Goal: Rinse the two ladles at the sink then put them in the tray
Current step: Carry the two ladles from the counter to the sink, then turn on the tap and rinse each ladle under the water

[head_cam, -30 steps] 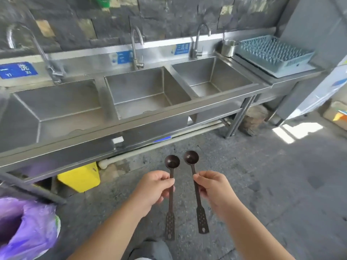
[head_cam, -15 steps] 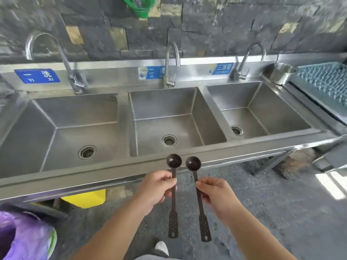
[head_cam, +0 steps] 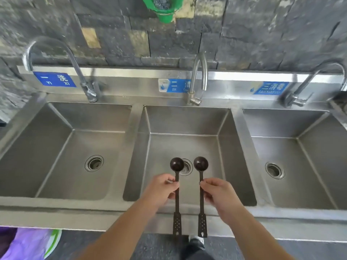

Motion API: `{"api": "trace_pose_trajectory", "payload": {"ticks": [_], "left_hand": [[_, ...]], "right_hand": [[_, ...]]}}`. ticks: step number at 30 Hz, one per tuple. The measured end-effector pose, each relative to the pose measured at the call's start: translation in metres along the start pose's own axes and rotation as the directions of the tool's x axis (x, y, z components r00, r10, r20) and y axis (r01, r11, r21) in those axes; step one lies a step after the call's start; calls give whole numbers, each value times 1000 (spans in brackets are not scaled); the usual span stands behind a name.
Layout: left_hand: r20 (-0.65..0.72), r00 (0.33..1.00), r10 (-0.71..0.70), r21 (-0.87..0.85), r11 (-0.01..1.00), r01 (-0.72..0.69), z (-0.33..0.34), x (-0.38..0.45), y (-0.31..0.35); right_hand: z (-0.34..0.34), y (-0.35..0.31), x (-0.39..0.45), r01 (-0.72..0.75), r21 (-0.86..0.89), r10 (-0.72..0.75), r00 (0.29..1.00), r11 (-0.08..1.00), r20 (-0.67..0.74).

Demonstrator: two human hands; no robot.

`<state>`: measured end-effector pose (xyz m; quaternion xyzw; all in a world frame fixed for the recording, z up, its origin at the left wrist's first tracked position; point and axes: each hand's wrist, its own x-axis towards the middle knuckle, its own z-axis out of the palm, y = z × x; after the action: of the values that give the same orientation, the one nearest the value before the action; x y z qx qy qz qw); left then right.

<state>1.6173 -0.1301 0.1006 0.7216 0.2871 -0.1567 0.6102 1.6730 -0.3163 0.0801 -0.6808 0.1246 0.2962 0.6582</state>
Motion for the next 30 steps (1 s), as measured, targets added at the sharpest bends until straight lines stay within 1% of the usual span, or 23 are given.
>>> {"api": "trace_pose_trajectory", "payload": {"ticks": [2, 5, 8, 11, 14, 16, 18, 21, 25, 30], "left_hand": [[-20, 998, -56, -57, 997, 54, 7, 29, 13], [-62, 992, -106, -93, 991, 100, 14, 74, 23], [-105, 981, -161, -138, 980, 146, 16, 118, 21], [-114, 969, -219, -159, 967, 200, 17, 163, 7], [-101, 954, -282, -184, 948, 260, 16, 213, -15], [-103, 945, -311, -166, 942, 292, 17, 247, -37], [-100, 936, -337, -135, 937, 323, 19, 273, -62], [-115, 933, -340, -121, 937, 327, 20, 309, -95], [-112, 939, -326, -95, 944, 316, 27, 345, -130], [-100, 938, -332, -131, 939, 318, 36, 382, -167]], "right_hand": [[-7, -12, 36, -29, -33, 29, 1000, 999, 10], [-16, -22, 88, -96, -53, 97, 995, 994, 10], [-19, -21, 137, -173, -73, 172, 985, 982, -26], [-20, -5, 183, -253, -96, 245, 966, 963, -88], [-15, 24, 228, -289, -129, 275, 955, 949, -111], [-11, 48, 258, -310, -158, 289, 947, 938, -141], [-6, 71, 285, -323, -148, 297, 939, 935, -171], [-3, 104, 321, -350, -156, 315, 926, 924, -210], [-4, 136, 348, -378, -181, 334, 913, 908, -235], [-3, 160, 366, -389, -192, 342, 910, 901, -234]]}}
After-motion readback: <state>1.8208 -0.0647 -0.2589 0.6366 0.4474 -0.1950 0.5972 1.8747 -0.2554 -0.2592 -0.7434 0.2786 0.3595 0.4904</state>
